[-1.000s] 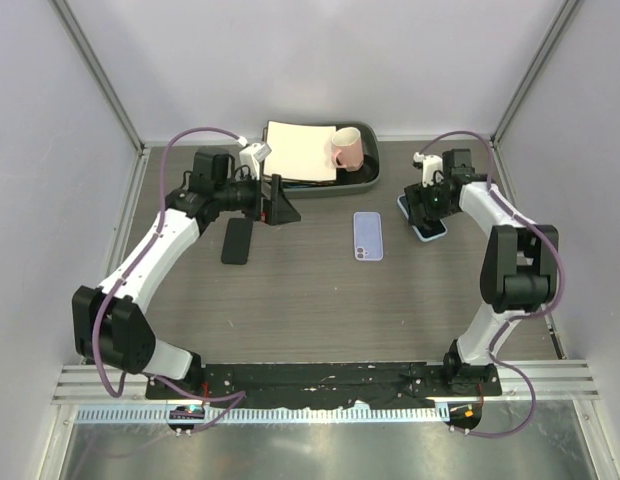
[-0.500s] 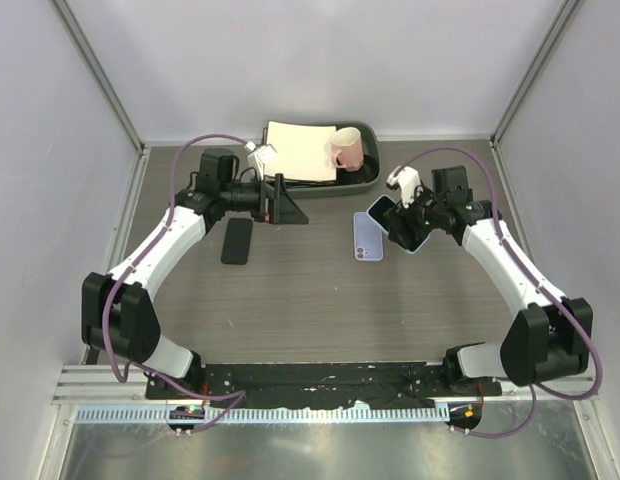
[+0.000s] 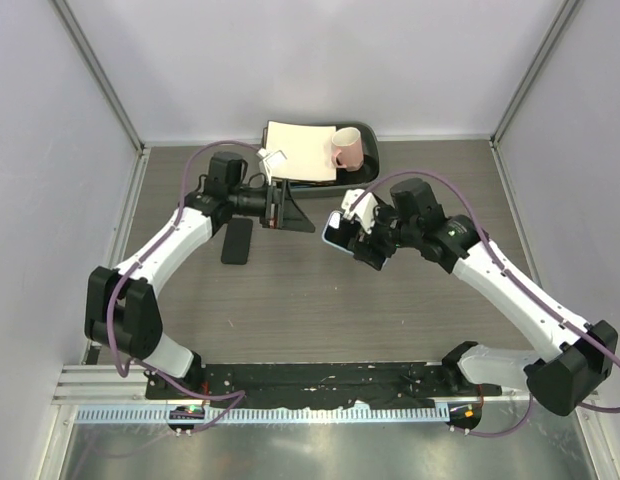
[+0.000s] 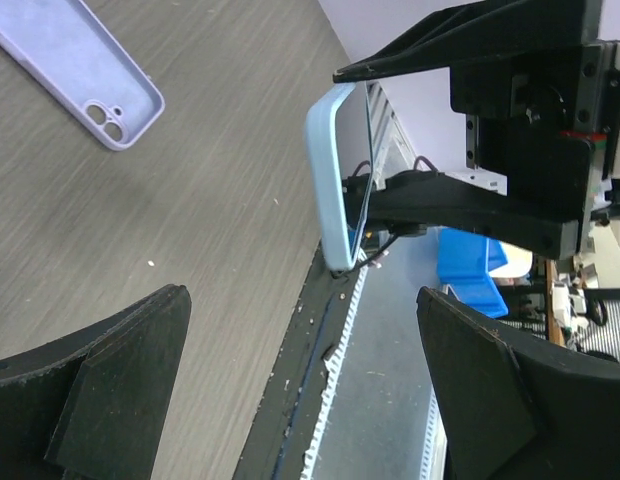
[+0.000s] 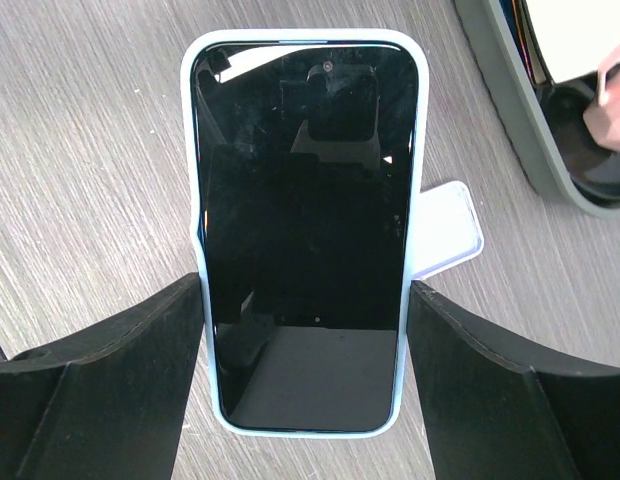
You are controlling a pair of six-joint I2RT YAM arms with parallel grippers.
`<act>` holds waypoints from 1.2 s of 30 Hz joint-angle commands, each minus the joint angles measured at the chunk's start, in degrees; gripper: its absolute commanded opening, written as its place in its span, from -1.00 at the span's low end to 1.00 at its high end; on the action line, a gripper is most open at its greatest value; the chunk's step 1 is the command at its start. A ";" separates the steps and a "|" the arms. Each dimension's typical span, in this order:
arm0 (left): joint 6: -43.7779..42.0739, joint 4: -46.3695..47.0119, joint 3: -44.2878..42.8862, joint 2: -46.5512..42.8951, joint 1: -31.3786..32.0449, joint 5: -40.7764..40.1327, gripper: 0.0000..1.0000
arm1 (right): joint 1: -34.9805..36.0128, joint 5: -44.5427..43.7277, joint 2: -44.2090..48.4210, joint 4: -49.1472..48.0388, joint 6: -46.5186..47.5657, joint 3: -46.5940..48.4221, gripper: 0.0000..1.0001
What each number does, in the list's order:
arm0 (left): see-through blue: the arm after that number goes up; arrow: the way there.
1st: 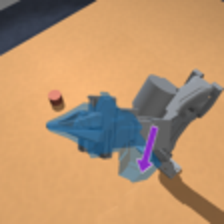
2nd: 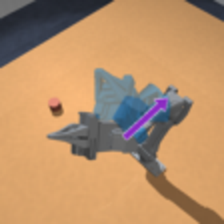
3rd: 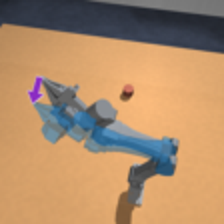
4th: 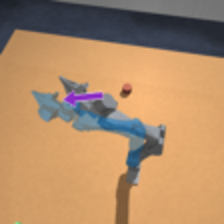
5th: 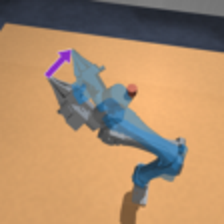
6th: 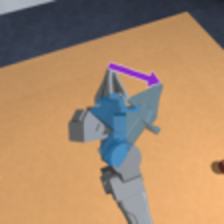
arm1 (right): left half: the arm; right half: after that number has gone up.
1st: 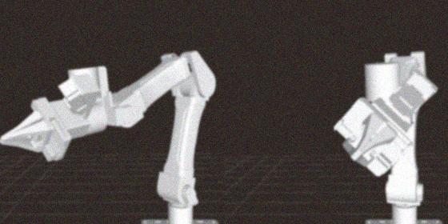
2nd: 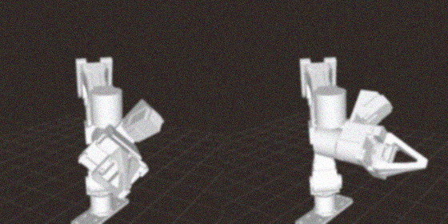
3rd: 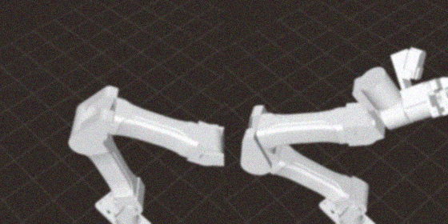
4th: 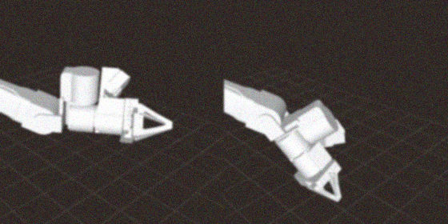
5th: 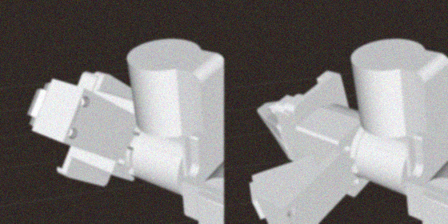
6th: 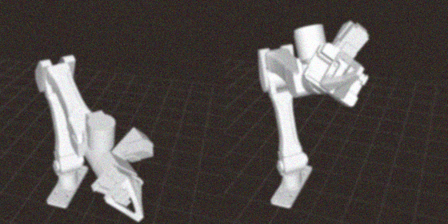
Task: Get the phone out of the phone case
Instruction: Pick up the phone at the center of the board.
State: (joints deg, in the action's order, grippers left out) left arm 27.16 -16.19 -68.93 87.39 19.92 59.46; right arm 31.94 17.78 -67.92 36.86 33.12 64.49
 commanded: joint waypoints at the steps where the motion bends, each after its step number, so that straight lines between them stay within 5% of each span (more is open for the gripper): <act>1: 1.76 2.56 -0.24 0.58 2.13 2.68 0.99 | 5.05 -5.29 -1.24 -2.06 0.01 6.26 -0.98; 12: 1.85 1.86 -0.07 2.78 3.54 3.20 0.93 | 15.16 -17.51 -8.10 -4.07 2.29 11.45 -0.98; 20: 7.46 6.43 0.81 4.54 3.63 4.70 0.50 | 18.33 -24.54 -10.21 -8.73 2.29 10.75 -0.98; 36: 11.69 11.26 3.09 3.84 3.89 6.02 0.37 | 20.35 -22.97 -11.97 -9.70 1.77 10.48 -0.98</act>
State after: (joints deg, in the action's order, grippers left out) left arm 37.58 -8.03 -66.06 92.16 23.57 63.64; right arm 51.72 -5.21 -80.99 31.62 34.68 72.53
